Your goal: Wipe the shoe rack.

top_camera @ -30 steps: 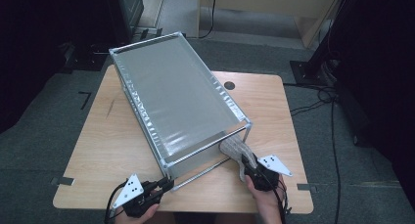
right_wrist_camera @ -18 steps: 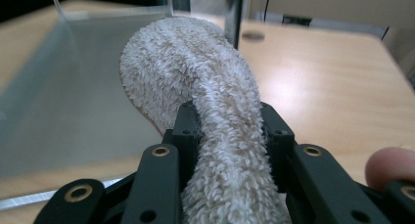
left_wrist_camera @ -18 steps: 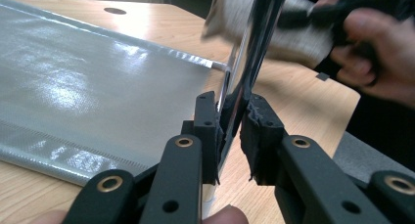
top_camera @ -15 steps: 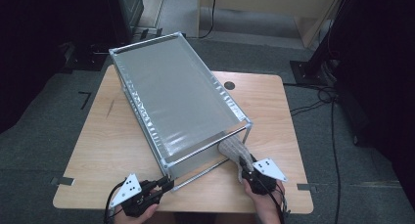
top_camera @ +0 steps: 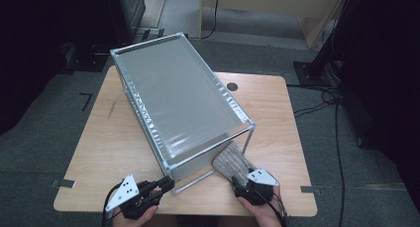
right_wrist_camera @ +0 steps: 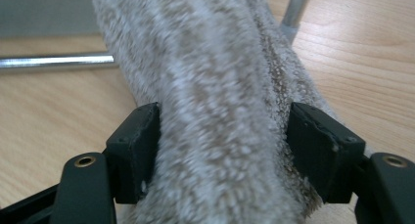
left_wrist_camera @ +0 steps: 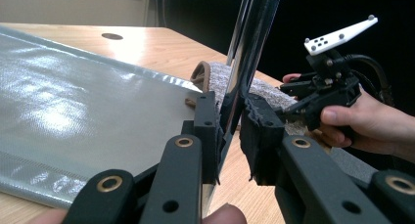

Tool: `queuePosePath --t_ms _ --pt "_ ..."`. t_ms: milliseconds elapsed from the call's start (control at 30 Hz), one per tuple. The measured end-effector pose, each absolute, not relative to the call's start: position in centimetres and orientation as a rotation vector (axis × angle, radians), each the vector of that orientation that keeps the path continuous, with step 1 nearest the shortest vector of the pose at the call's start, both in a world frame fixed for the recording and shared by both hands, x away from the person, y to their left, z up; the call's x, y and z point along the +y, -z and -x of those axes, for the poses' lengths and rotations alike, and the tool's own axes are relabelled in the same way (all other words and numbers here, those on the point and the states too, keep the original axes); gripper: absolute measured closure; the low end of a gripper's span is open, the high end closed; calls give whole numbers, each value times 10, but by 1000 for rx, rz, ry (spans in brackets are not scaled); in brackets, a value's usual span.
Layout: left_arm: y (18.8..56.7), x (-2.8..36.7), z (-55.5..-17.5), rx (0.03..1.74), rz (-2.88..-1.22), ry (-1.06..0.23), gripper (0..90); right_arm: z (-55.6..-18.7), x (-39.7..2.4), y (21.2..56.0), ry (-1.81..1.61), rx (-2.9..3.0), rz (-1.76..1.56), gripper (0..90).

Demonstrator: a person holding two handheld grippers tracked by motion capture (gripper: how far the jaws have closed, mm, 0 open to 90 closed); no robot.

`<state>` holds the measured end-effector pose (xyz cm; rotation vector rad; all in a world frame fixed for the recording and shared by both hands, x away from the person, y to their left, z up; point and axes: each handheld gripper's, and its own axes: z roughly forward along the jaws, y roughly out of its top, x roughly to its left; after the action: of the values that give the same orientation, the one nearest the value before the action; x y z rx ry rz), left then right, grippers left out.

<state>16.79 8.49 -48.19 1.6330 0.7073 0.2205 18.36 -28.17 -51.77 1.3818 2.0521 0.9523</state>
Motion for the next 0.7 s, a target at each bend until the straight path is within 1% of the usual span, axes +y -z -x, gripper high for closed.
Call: queuePosePath --t_ms 33,100,133,200,333,433,567,700 --pt "482 85 -168 707 -1632 -220 779 -183 -280 518 -935 2060 -1364 330" --pt "482 85 -168 706 -1633 -222 785 -182 -279 518 -913 2053 -1338 528" --pt "482 85 -168 706 -1634 -223 786 -182 -279 518 -914 2036 -1342 587" --pt "482 84 -168 703 -1637 -229 789 -184 -282 516 -937 2010 -1392 637" --pt "482 82 -168 700 -1638 -224 788 -191 -285 507 -935 1858 -1463 651" --pt "482 80 -168 691 -1644 -219 789 -193 -277 509 -886 1853 -1454 651" --pt "482 78 -167 689 -1645 -218 790 -187 -249 517 -824 1939 -1365 653" --pt "482 77 -167 691 -1646 -217 790 -174 -216 515 -868 2045 -1258 652"
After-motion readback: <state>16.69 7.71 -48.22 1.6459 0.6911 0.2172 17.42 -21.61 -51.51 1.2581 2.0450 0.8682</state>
